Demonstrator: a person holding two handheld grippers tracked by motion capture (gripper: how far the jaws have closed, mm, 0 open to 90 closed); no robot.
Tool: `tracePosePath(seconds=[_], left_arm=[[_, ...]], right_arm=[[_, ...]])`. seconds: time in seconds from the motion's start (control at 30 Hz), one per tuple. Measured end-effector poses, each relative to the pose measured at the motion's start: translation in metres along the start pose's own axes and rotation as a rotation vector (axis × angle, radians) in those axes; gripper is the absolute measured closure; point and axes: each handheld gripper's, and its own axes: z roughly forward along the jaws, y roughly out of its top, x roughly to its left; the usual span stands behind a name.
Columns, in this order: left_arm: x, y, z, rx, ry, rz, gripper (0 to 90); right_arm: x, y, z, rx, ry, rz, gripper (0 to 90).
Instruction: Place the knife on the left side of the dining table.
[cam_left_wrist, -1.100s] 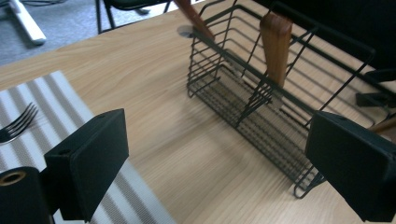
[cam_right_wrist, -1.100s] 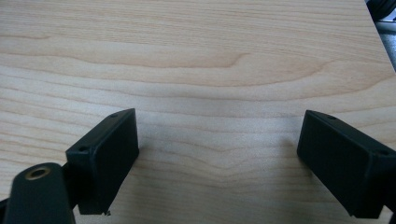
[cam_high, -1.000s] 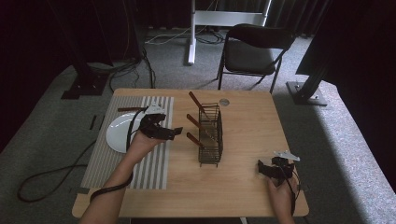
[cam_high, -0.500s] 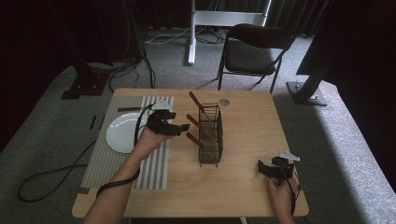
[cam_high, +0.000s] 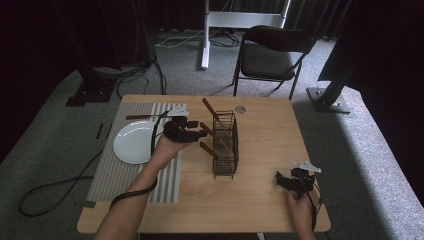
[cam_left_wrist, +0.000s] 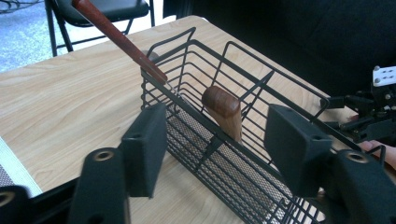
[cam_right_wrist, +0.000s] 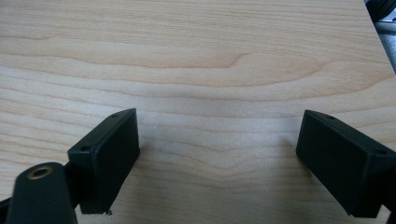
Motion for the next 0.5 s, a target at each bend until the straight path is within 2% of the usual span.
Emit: tracePosePath(seconds=[0.03,0.17,0.2,0.27,0.5], left_arm=[[-0.0001,0.0002,0.0011,-0.004,-0.003,-0.009,42.2],[-0.0005,-0.0004,0.0028,-0.022,-0.008,0.0,52.7],[0.0002,-0.0006,0.0036,-0.02,-0.024,-0.006,52.9],[0.0,-0.001,0.0046,-0.014,-0.019,-0.005,57.9],[-0.0005,-0.0016,0.0049,-0.026,-0.049,-0.012,70.1]], right_arm=[[0.0,0.0,0.0,0.0,0.0,0.0,12.6],[0.0,0.0,0.0,0.0,0.0,0.0,12.6],[0.0,0.0,0.0,0.0,0.0,0.0,12.6],[0.0,0.0,0.0,0.0,0.0,0.0,12.6],[0.0,0.0,0.0,0.0,0.0,0.0,12.6]])
